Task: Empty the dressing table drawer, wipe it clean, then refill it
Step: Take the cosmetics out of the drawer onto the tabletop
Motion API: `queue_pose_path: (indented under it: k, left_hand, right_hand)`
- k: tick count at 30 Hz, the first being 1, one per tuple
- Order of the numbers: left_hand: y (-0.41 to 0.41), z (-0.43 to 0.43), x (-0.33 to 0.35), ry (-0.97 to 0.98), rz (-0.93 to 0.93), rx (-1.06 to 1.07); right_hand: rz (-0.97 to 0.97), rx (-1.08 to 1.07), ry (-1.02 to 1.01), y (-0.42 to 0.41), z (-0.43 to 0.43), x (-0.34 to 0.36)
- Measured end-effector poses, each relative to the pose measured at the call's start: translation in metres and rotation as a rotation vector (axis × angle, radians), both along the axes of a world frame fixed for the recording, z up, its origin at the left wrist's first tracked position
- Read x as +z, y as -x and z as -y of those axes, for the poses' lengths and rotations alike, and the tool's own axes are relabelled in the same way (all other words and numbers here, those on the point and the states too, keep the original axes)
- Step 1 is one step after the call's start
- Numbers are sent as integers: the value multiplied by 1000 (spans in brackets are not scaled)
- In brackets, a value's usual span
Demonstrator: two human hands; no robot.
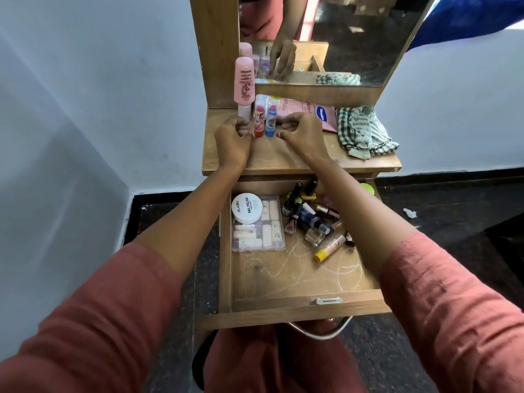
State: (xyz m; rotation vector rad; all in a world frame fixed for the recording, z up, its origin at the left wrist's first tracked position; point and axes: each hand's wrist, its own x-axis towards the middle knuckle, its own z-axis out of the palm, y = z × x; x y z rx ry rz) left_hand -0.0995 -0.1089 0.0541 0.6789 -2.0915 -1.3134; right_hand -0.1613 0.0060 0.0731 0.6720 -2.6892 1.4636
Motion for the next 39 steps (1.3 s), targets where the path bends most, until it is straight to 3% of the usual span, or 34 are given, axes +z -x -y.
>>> queue_pose_path:
  k: [8, 13, 20, 23, 28, 39]
  left_hand:
    - [-41, -37, 6, -63, -121, -33]
    - [-70, -76, -15, -1, -56, -226]
    - [-84, -115, -55, 194, 362, -587]
    - [-89, -129, -62, 241, 484, -649]
    - [-94, -154, -64, 289, 683, -656]
    - [-94, -175, -61, 576, 725, -636]
  right_hand:
    - [-31, -22, -44, -35, -47, -1]
    - [54, -26, -103, -63, -82, -12]
    - [140, -107, -335, -89, -136, -44]
    - [180, -117, -474, -94, -161, -57]
    - [156, -247, -520, -90, -181, -65]
    - [85, -206, -781, -91, -163, -66]
